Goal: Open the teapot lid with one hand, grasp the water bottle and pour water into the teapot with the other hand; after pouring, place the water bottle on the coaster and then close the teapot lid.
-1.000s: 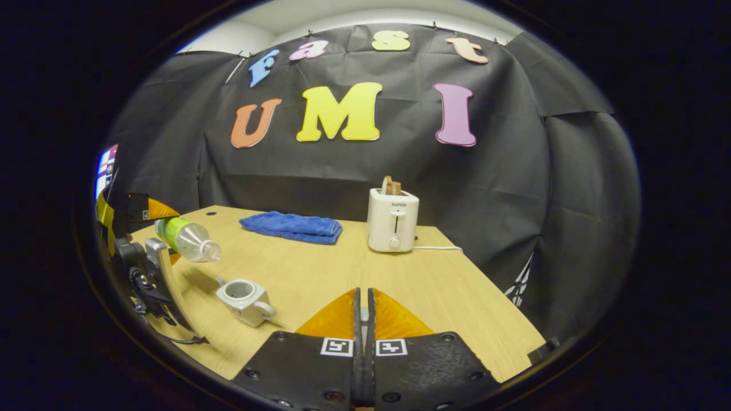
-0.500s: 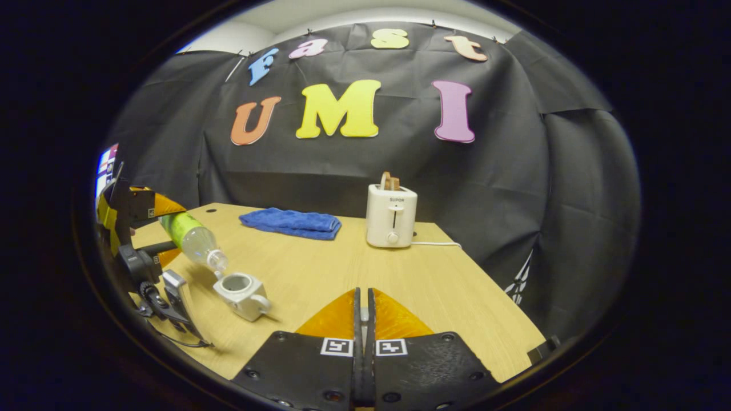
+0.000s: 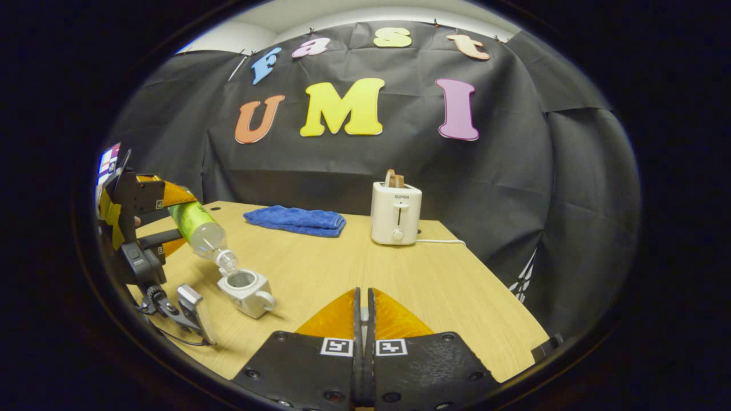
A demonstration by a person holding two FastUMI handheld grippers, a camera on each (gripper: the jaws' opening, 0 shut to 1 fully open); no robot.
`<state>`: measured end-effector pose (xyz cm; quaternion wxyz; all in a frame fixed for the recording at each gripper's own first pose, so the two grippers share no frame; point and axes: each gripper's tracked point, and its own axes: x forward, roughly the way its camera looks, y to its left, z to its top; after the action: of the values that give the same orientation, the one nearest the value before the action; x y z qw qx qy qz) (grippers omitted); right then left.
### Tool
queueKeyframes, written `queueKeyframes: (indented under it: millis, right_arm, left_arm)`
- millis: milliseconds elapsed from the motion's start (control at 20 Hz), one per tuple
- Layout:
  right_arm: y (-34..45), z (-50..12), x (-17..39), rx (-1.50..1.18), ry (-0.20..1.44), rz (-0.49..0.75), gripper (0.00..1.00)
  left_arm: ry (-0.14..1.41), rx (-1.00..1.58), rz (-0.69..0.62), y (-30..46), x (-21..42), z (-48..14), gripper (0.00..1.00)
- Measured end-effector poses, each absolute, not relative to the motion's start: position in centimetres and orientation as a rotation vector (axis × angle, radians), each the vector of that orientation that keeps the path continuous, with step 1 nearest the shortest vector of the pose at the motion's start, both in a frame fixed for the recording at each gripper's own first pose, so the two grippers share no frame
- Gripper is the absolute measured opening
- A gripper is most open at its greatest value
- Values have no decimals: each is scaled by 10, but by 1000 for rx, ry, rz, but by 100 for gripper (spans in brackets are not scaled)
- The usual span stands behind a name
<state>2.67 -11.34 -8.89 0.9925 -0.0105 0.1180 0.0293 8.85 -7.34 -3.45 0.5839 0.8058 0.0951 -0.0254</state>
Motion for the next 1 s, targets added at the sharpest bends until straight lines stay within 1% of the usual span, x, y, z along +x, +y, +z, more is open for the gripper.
queueKeyframes:
  millis: [700,800,850,1000]
  right_arm:
    - [-113,-88,28,-38,235,55,0]
    - [-112,-88,29,-40,236,57,0]
    - [-112,-88,28,-40,237,59,0]
    - [-112,-89,28,-39,241,62,0]
  left_arm:
    - [202,2012,-45,-78,94,-19,73]
    - [198,2034,-41,-78,93,-18,73]
    - [201,2042,-41,-78,92,-18,71]
    - [200,2047,-42,-78,92,-17,73]
